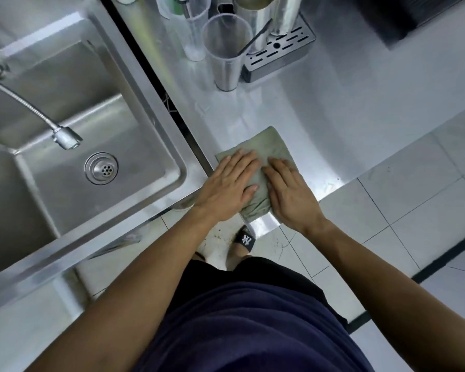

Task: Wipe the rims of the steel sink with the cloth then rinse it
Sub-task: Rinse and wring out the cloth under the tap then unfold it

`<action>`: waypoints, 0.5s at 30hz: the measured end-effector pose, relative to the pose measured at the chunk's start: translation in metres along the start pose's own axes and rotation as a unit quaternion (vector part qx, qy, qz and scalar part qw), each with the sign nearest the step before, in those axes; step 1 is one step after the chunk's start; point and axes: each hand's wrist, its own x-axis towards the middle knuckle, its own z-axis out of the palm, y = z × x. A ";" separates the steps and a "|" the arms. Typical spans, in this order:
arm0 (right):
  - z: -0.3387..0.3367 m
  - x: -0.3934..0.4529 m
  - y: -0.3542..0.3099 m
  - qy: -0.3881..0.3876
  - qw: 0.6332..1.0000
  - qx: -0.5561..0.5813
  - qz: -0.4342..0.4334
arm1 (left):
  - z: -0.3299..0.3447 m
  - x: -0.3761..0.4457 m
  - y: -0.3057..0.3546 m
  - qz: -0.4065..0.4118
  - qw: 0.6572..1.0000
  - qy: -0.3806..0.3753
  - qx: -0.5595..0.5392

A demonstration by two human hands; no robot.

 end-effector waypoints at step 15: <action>-0.003 -0.005 -0.009 0.085 0.995 0.003 0.046 | -0.014 -0.028 0.012 0.025 0.995 0.098 -0.016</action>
